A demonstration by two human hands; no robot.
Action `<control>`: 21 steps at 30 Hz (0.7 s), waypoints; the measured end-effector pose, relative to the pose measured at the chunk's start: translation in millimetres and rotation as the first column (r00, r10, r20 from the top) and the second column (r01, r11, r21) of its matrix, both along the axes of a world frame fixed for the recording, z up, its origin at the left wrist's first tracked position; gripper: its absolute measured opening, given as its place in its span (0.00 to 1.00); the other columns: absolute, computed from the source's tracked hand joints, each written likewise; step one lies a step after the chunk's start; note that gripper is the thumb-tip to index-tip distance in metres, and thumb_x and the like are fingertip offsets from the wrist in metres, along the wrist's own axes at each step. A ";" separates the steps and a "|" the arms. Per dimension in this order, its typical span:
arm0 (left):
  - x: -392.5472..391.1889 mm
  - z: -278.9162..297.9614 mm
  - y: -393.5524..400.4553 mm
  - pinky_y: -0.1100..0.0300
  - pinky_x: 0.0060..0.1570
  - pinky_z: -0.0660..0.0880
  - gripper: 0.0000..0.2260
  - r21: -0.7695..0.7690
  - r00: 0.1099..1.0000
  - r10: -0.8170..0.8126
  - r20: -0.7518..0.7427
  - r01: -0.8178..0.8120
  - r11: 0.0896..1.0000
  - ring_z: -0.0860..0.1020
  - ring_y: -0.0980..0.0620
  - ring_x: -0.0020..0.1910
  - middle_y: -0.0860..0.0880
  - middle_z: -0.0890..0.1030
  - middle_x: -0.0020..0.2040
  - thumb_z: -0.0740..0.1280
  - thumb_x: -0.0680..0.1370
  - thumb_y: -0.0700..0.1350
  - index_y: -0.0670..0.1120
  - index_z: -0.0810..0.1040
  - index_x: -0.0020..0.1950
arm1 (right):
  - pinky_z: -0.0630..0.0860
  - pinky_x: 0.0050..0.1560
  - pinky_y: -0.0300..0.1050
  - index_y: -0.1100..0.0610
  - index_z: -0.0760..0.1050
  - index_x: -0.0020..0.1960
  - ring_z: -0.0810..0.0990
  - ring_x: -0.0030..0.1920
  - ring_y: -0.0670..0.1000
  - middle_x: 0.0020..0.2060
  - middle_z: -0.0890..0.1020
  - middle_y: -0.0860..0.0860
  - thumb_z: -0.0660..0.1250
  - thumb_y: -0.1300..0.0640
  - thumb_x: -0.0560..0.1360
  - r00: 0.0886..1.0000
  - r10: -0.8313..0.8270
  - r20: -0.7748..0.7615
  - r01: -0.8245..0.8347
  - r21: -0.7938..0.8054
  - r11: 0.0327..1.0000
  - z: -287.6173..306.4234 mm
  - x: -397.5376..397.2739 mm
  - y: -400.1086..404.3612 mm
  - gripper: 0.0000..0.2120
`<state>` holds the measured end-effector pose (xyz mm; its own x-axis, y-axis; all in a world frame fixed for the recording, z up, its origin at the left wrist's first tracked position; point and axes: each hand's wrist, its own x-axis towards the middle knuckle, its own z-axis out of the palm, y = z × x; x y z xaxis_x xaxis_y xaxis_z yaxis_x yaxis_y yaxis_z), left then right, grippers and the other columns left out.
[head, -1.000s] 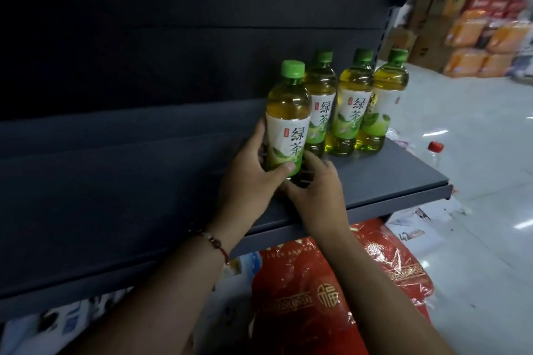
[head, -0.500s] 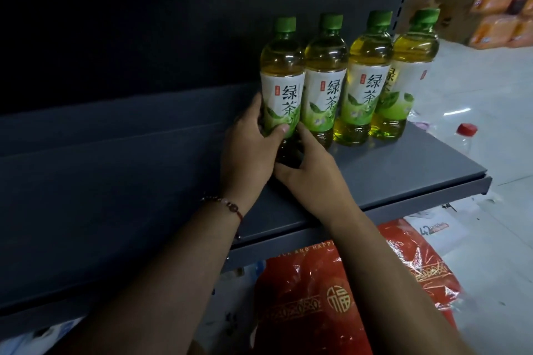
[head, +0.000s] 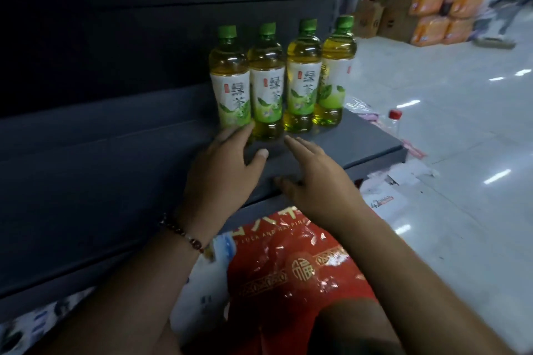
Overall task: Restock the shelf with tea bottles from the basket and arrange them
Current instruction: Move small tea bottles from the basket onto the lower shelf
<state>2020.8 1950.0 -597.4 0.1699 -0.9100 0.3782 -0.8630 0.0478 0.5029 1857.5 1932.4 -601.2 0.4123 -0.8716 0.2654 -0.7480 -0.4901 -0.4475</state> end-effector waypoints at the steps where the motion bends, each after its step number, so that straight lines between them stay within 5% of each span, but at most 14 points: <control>1: -12.5 1.3 7.8 0.58 0.62 0.66 0.25 0.007 0.998 -0.045 0.048 0.045 0.999 0.67 0.51 0.72 0.54 0.67 0.76 0.65 0.80 0.55 0.53 0.67 0.77 | 0.59 0.71 0.42 0.53 0.56 0.79 0.61 0.75 0.52 0.76 0.64 0.49 0.67 0.51 0.77 0.998 -0.032 -0.059 0.030 -0.021 0.999 0.5 -16.4 11.0 0.35; 9: -157.8 -7.6 62.7 0.53 0.74 0.57 0.29 0.253 0.839 -0.474 0.268 0.413 0.875 0.61 0.48 0.77 0.49 0.61 0.80 0.62 0.78 0.63 0.56 0.63 0.78 | 0.52 0.76 0.47 0.51 0.51 0.80 0.54 0.79 0.57 0.79 0.58 0.51 0.64 0.45 0.79 0.880 -0.328 -0.343 0.375 0.080 0.923 -31.3 -191.8 111.8 0.35; 14: -287.9 -26.8 95.5 0.50 0.74 0.57 0.32 0.389 0.594 -0.744 0.304 0.636 0.667 0.58 0.45 0.78 0.46 0.57 0.81 0.59 0.80 0.64 0.54 0.56 0.80 | 0.56 0.75 0.53 0.50 0.50 0.80 0.54 0.78 0.58 0.79 0.56 0.54 0.65 0.44 0.78 0.710 -0.531 -0.462 0.672 0.220 0.707 -78.7 -310.3 181.6 0.37; 21: -418.8 -78.4 150.3 0.44 0.75 0.59 0.33 0.529 0.326 -0.898 0.296 0.727 0.438 0.59 0.42 0.77 0.44 0.58 0.80 0.59 0.81 0.62 0.51 0.52 0.81 | 0.62 0.73 0.57 0.54 0.54 0.78 0.63 0.74 0.61 0.76 0.61 0.57 0.67 0.42 0.76 0.557 -0.637 -0.532 0.830 0.366 0.420 -168.2 -407.8 238.4 0.38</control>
